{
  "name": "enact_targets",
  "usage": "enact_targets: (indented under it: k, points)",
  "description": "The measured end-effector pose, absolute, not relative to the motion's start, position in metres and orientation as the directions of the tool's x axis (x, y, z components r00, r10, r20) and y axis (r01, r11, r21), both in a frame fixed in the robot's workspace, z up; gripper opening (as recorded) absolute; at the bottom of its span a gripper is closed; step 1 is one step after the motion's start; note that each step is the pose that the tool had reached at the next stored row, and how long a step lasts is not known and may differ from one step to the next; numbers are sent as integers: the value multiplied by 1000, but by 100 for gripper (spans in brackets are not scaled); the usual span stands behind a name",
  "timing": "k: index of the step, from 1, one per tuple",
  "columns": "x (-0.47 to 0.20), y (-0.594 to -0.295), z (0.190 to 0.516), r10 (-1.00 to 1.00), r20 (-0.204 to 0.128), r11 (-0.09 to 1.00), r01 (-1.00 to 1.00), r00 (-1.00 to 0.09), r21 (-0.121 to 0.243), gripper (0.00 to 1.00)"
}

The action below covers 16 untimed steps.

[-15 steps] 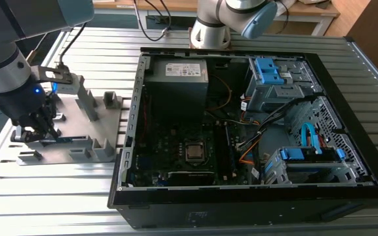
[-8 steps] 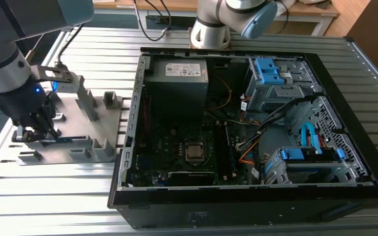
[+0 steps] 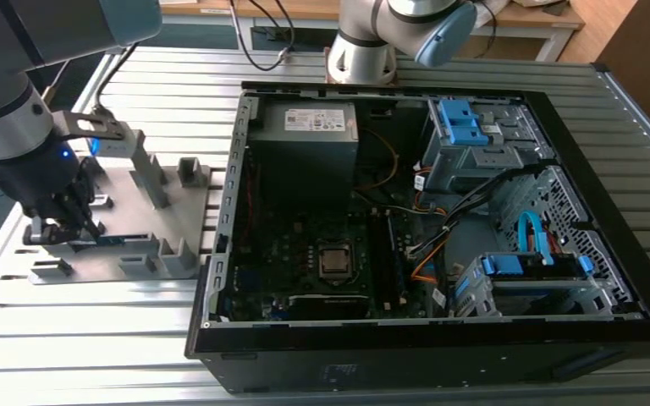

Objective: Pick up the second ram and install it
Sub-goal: 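Pick up the second ram and move it above second insertion slot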

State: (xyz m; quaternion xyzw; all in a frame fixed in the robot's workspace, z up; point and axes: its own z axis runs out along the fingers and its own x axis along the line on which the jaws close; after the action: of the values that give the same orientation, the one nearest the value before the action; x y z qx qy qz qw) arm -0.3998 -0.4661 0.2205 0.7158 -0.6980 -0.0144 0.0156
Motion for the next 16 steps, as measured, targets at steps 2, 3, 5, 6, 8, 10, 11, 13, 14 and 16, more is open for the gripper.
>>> enact_targets:
  k: [2,3,5,6,8,10,11,13,14,16]
  points:
    - [-400,-466,221,-999,1,-38,-998,38,42,10]
    - [-400,-466,221,-999,1,-45,-998,45,43,10]
    - [-400,-466,221,-998,1,-58,-997,58,42,10]
    - [-400,-466,221,-998,1,-64,-997,64,43,10]
    - [-400,-466,221,-997,1,-78,-996,78,43,10]
    - [-400,-466,221,-996,1,-91,-995,91,43,10]
    - [-400,-466,221,-995,1,-97,-994,97,42,10]
    - [-400,-466,221,-994,1,-109,-993,109,42,10]
    - [-400,-466,221,-993,1,-115,-992,115,43,10]
    - [-400,-466,221,-992,1,-127,-991,127,43,10]
